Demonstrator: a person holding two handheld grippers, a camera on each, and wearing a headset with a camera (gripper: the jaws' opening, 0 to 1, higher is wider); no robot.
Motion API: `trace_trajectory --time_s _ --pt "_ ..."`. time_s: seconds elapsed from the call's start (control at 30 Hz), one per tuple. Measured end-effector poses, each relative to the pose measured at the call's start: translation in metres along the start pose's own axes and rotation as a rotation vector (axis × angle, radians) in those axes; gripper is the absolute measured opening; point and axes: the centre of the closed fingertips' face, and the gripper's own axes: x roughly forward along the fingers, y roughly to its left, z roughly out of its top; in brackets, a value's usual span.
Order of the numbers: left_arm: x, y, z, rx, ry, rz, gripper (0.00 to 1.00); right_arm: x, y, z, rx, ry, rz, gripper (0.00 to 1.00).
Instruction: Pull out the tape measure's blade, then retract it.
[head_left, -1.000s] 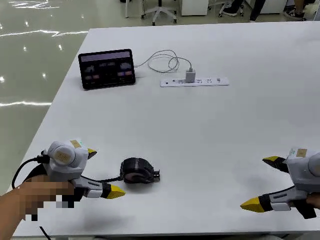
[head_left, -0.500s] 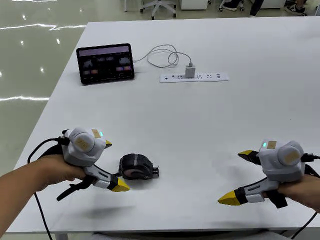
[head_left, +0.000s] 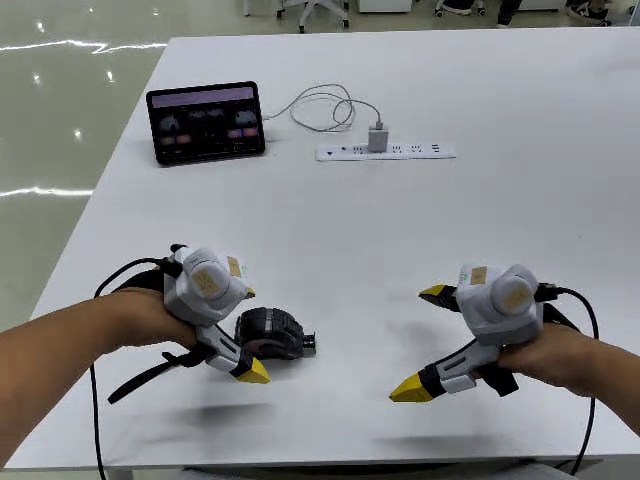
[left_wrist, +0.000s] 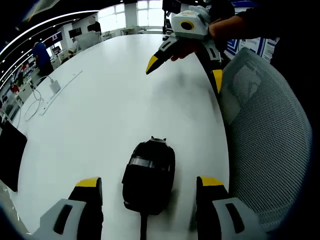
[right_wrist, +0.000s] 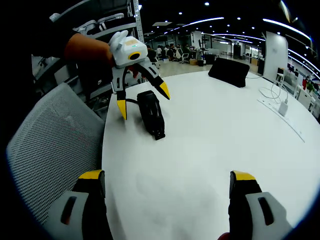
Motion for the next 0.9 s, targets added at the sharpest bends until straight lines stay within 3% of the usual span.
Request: trace_trajectory --time_s 0.17,0.3,0.4,0.6,0.9 --pt "0.001 -0.006 0.004 0.039 0.009 -0.031 0.57 0.016 0.004 0.01 -0.042 0.005 0.037 0.95" --pt "0.002 -0.002 0.003 0.062 0.023 -0.017 0.39 0.027 0.007 0.015 -0.071 0.011 0.061 0.91" --pt "0.001 0.002 0.005 0.057 0.024 -0.008 0.34 0.034 0.009 0.019 -0.088 0.012 0.076 0.87" --pt "0.003 0.001 0.003 0.094 0.023 -0.023 0.32 0.055 0.016 0.026 -0.143 0.012 0.113 0.72" --pt "0.002 0.0 0.003 0.094 0.011 -0.021 0.32 0.088 0.024 0.038 -0.184 0.023 0.139 0.55"
